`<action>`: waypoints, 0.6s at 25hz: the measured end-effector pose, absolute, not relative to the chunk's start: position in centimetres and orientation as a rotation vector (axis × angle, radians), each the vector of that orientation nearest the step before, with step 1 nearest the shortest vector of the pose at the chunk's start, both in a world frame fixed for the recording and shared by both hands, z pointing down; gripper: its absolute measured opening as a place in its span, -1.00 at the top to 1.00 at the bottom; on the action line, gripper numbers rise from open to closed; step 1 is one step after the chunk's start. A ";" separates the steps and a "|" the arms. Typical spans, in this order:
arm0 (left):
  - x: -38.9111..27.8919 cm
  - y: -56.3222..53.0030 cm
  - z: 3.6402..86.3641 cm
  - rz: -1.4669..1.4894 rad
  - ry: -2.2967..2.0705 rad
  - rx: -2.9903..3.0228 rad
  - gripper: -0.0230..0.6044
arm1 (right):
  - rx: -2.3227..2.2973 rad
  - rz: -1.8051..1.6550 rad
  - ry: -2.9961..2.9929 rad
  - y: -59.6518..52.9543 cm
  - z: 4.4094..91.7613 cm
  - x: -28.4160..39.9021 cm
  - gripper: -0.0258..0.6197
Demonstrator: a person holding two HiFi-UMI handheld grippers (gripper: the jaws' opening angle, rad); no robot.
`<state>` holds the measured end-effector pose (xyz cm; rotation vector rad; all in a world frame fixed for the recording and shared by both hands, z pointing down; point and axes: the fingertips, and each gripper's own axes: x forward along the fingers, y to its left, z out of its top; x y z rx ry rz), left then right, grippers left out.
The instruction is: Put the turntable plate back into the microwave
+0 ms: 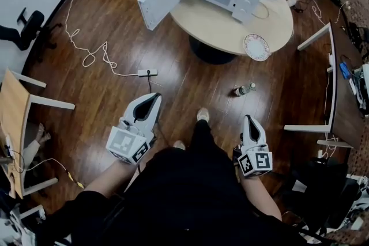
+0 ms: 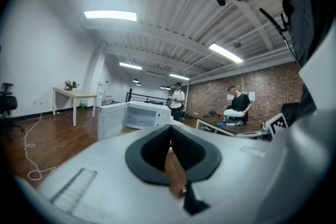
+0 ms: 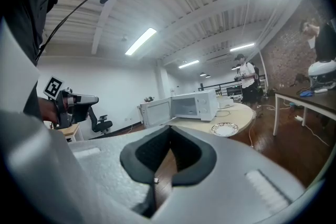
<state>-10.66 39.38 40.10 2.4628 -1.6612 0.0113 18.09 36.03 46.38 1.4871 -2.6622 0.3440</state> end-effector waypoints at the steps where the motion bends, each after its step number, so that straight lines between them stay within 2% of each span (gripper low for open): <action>1: -10.6 38.8 40.1 0.015 -1.655 2.457 0.91 | 1.501 0.356 -2.656 35.4 46.4 18.3 0.92; 15: -7.8 28.0 38.7 0.108 -1.608 2.464 0.91 | 1.538 0.421 -2.652 24.5 46.7 20.2 0.92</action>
